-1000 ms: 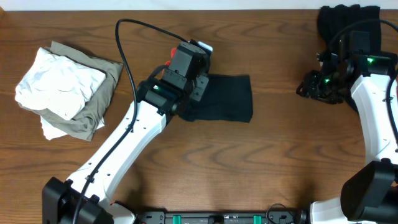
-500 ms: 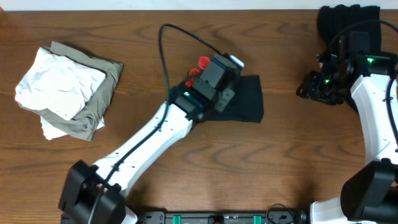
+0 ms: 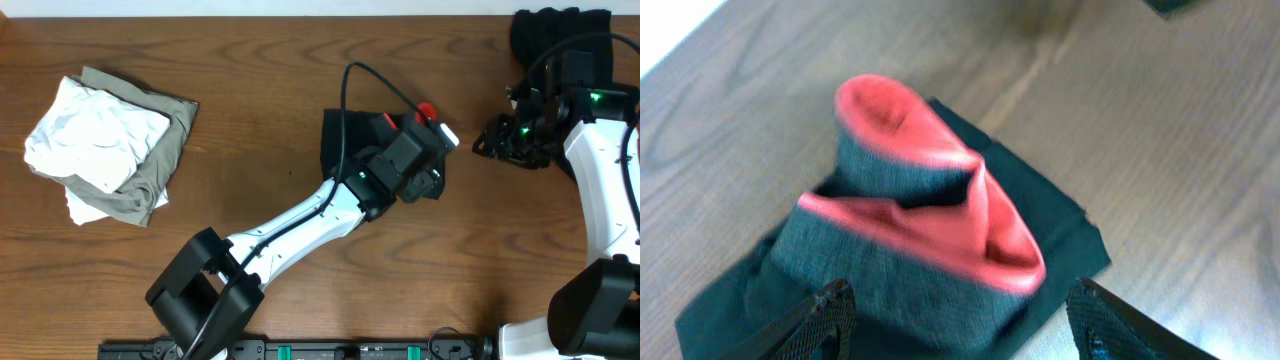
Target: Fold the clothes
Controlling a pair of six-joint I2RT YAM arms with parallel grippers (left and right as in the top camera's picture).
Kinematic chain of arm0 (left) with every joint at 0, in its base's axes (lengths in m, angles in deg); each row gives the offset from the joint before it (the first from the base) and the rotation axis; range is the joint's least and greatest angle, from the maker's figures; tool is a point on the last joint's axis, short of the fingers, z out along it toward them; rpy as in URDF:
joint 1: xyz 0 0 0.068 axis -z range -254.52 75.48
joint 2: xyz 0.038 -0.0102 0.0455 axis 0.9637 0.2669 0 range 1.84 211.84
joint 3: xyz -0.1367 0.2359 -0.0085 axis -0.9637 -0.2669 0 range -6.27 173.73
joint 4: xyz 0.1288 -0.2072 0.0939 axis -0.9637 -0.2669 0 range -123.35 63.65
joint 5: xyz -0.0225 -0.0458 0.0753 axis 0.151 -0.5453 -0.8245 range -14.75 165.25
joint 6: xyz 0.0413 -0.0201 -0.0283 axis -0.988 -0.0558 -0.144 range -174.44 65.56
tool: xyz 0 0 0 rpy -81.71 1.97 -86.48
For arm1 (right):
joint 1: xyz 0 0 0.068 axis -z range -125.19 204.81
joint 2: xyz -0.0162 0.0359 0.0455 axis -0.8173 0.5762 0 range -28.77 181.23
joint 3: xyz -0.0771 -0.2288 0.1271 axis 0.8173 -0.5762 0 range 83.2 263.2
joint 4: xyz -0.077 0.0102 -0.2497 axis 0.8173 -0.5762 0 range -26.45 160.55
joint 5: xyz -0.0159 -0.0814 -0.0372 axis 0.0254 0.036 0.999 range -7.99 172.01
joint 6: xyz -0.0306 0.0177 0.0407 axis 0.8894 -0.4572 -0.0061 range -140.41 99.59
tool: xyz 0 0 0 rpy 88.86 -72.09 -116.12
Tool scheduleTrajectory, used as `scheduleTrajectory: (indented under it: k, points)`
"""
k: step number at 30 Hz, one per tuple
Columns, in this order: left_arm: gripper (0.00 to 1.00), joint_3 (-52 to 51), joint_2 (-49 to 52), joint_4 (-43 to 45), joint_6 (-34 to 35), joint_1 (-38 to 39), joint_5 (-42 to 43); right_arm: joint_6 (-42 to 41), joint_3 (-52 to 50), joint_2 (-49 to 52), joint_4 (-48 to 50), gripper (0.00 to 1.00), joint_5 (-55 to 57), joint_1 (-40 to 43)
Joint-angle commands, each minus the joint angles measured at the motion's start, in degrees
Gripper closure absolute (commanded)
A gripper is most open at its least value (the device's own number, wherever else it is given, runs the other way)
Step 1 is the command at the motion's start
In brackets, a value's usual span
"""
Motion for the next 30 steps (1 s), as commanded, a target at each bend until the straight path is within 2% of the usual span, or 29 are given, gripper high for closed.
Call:
scheduleTrajectory:
  k: [1,5,7,9,12,14,18,21,25,30]
  points:
    - [0.3,1.38,-2.86,-2.67,-0.72,-1.16,-2.71,-0.92,0.81,-0.35,0.28,0.5,-0.87,0.37]
    - [0.29,1.38,-8.17,-8.59,1.4,-4.39,-6.6,1.27,0.81,-0.33,0.68,0.47,-3.41,-0.87]
    - [0.28,1.38,-11.17,-11.43,4.63,-7.13,-7.54,4.74,0.81,-0.31,1.22,0.45,-7.17,-2.67]
    - [0.26,1.38,-14.19,-14.6,9.09,-11.04,-7.54,5.03,0.81,-0.22,2.43,0.37,-7.5,-4.96]
    - [0.22,1.38,-16.79,-18.73,15.37,-17.35,-7.21,5.64,0.81,0.31,5.77,0.32,-7.45,-9.03]
    - [0.21,1.38,-17.0,-20.65,18.47,-21.53,-3.69,5.64,0.81,1.14,8.74,0.29,-7.23,-11.65]
    - [0.21,0.72,-15.47,-21.86,18.43,-26.91,7.04,4.48,0.81,4.63,14.86,0.29,-3.37,-15.91]
    - [0.21,0.37,-13.53,-21.94,18.43,-28.33,8.0,4.09,0.81,8.68,18.49,0.3,-3.43,-17.94]
    - [0.21,0.37,-11.28,-22.45,18.45,-28.37,8.37,3.8,0.81,14.73,21.77,0.38,-3.34,-18.8]
    - [0.21,0.37,-9.94,-22.51,18.45,-28.28,9.79,1.88,0.81,20.9,23.87,0.38,-3.43,-18.58]
